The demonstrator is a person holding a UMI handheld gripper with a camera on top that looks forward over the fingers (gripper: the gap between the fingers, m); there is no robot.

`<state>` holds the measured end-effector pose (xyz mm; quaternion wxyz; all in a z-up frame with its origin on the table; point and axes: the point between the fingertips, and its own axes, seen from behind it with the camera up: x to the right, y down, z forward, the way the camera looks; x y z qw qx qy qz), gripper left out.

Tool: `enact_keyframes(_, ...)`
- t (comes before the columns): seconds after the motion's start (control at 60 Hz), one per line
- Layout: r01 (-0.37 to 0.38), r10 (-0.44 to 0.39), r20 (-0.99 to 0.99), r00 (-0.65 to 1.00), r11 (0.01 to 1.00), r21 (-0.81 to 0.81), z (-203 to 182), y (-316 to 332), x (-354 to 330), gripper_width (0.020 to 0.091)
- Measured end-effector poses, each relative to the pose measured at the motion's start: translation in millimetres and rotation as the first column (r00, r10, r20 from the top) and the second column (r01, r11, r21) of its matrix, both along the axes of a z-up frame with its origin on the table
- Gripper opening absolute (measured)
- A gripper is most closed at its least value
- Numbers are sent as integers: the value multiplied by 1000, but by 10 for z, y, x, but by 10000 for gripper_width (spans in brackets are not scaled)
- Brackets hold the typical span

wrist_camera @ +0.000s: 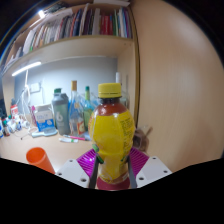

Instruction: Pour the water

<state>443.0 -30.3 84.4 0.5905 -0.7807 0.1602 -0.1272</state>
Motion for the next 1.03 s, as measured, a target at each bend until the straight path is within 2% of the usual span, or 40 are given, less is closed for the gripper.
enact_keyframes(0.083,23,-24,-12,1000,998,-53,-364,-50,57,479)
enact_keyframes(0.2,46,-46,-41,998,999,-6,-335,-20,121,474)
enact_keyframes(0.25,45,-46,-46,998,999,-24,-347,-26,114,506)
enact_keyframes(0.317,50,-56,-74,996,995,-81,-436,-78,87,600)
enact_keyframes(0.35,48,-60,-103,993,992,-117,-486,-137,38,719)
enact_keyframes(0.4,39,-55,-135,989,992,-123,-449,-245,-64,857)
enact_keyframes(0.65,29,-45,-119,992,990,-135,62,-1213,-730,842)
enact_keyframes(0.833,-9,0,-87,996,995,-104,784,-2047,-1468,841)
enact_keyframes(1.033,-68,65,-30,997,992,-108,1332,-2934,-2300,850)
